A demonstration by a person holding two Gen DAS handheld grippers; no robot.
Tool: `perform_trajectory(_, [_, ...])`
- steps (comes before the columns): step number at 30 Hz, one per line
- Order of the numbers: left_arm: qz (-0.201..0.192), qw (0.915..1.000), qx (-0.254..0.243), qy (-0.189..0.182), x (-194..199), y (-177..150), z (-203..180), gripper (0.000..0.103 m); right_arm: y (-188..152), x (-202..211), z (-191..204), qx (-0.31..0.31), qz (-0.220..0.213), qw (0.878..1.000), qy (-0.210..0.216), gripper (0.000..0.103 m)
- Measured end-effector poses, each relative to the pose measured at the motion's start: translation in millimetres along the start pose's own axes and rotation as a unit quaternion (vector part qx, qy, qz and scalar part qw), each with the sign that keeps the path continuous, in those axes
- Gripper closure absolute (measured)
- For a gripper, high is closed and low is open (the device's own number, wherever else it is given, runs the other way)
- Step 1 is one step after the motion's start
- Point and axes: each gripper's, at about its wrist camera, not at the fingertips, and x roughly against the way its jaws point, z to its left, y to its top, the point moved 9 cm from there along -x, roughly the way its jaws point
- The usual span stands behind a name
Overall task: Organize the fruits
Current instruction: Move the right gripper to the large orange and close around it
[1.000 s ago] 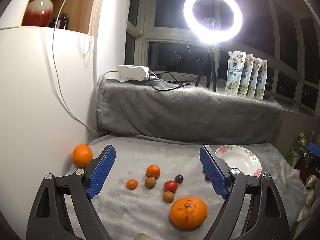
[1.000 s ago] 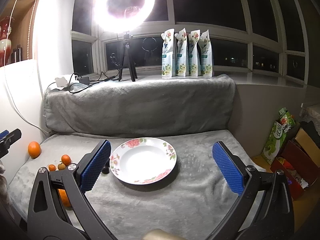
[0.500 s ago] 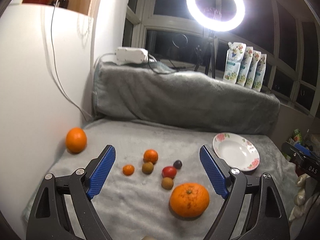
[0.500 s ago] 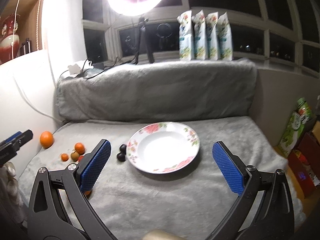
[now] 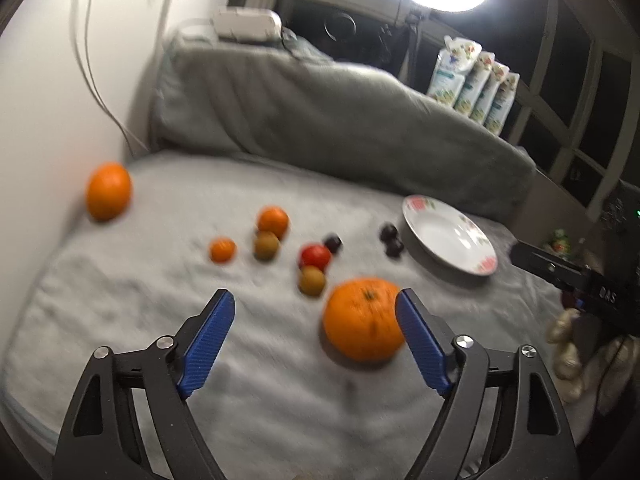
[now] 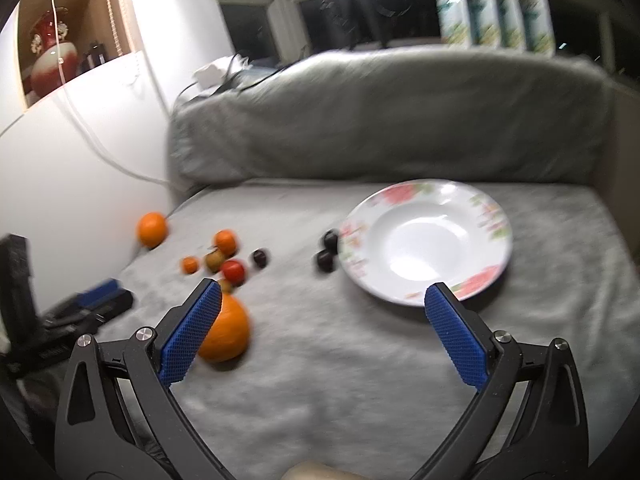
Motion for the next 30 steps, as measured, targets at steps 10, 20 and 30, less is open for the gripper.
perform_trajectory(10, [0.062,0.9952,0.019,-0.074,-23,-30,-21,0.029,-20,-44,36,-0.018,0.089,0.991,0.096,0.000])
perform_trajectory(20, [0.087,0.9916,0.028,-0.091,-37,-38,-25,0.032,-36,-78,55,-0.031,0.158,0.976,0.145,0.003])
perform_trajectory(30, [0.096,0.9905,0.030,-0.094,-46,-40,-25,0.038,-46,-98,68,-0.030,0.194,0.966,0.168,0.013])
